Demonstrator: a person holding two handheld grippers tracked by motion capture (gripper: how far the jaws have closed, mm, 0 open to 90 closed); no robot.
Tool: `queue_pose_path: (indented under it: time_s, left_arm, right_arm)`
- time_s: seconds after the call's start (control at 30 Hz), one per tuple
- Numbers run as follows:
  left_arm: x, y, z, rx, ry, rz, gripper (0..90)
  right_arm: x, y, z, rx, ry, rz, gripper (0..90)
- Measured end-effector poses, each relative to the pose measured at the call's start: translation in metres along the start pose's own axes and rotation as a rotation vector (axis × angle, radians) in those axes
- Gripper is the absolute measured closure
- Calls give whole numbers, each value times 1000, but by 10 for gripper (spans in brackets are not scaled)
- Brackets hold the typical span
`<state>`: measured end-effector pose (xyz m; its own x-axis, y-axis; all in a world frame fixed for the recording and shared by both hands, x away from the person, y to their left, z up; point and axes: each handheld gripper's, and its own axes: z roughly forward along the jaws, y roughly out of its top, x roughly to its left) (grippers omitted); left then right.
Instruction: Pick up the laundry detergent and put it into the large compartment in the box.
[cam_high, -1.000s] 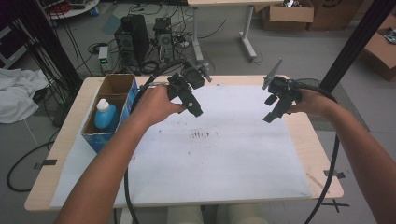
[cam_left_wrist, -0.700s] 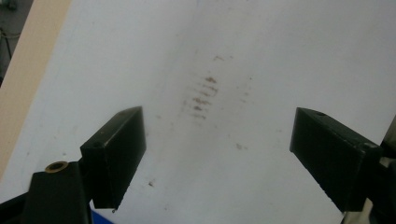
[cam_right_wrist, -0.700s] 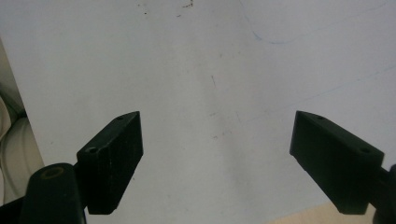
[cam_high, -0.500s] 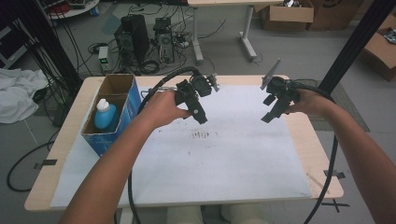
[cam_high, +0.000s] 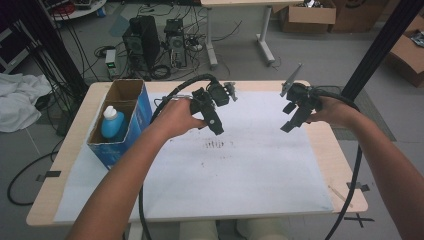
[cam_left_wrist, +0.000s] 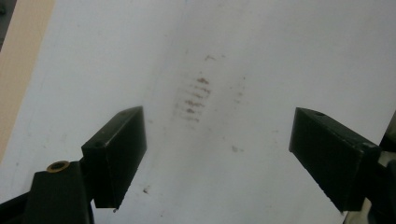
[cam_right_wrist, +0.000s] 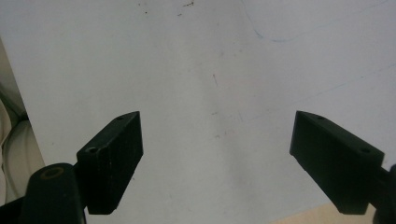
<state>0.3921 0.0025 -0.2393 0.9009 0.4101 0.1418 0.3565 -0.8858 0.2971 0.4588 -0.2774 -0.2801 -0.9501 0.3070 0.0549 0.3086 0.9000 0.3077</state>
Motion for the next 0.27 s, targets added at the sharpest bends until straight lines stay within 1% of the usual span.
queue_pose_path:
  time_s: [0.23,0.27]
  left_arm:
    - [2,-3,-1,-8,1,-7,197]
    - [2,-3,-2,-10,2,-14,196]
  right_arm:
    - [1,0,0,-3,3,5,171]
    - [1,1,0,-4,3,4,171]
